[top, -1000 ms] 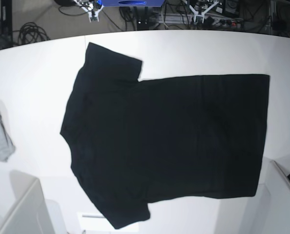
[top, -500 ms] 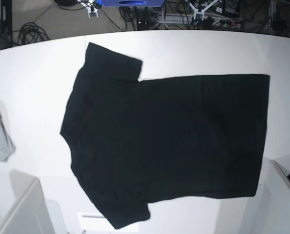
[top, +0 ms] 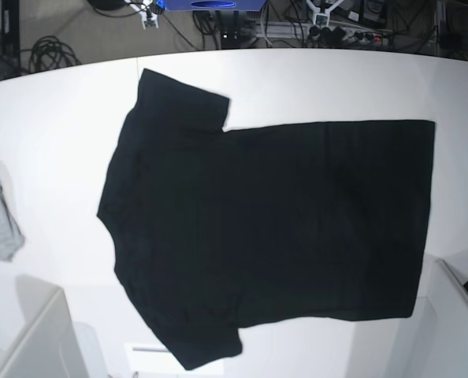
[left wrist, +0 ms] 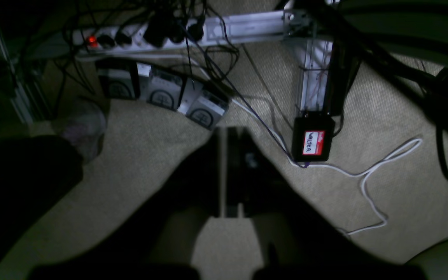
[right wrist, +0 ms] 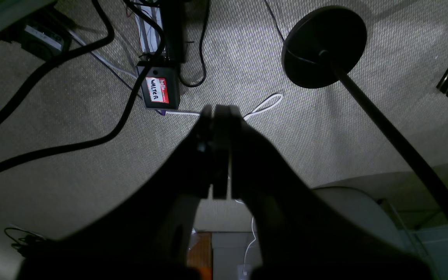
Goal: Fold the T-shirt properly
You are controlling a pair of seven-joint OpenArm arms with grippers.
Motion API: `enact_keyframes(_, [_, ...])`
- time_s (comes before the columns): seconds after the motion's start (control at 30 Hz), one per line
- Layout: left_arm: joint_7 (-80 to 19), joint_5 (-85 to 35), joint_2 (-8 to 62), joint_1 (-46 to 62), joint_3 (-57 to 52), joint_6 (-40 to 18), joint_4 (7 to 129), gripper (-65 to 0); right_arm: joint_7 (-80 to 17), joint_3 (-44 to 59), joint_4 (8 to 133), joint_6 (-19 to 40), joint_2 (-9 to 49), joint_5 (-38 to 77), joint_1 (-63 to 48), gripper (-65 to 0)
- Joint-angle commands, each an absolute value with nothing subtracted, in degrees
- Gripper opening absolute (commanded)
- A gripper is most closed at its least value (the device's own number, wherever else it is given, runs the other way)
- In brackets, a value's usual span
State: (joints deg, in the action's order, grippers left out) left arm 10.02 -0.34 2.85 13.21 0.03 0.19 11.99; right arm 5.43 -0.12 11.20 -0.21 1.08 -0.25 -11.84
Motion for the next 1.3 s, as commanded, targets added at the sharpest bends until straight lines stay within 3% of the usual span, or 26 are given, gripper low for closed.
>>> enact_keyframes(0.0, [10.4,-0.4,2.9,13.8,0.0,0.4,12.1,-65.0,5.8,-0.1,11.4,-0.4,1.4,-0.2,-12.9,-65.0])
enact_keyframes(0.2, [10.5,0.2,2.9,18.5,0.6,0.4,17.1,-65.0,6.3,0.2,22.3,-0.4,1.4,0.1,-19.7,-65.0])
enact_keyframes(0.37, [10.6,0.3,4.7,29.4,0.7,0.4,33.4,-65.0,5.6,0.4,37.3,-0.5,1.4,0.1,-29.2,-65.0])
enact_keyframes(0.53, [10.6,-0.4,8.0,38.6,-0.1,0.4,48.5,-65.0,-1.5,7.0,53.7,-0.5,0.9,0.1,-36.8,-65.0])
enact_keyframes(0.77, [10.2,-7.1,9.9,48.9,-5.8,0.4,64.9,-65.0,-9.2,8.0,74.6,-0.5,0.8,0.1,-46.5,-65.0])
enact_keyframes(1.27, [10.5,-12.2,11.6,63.9,-18.5,0.4,98.9,-65.0,-19.8,10.5,102.8,-0.5,-0.2,0.1,-51.8,-65.0])
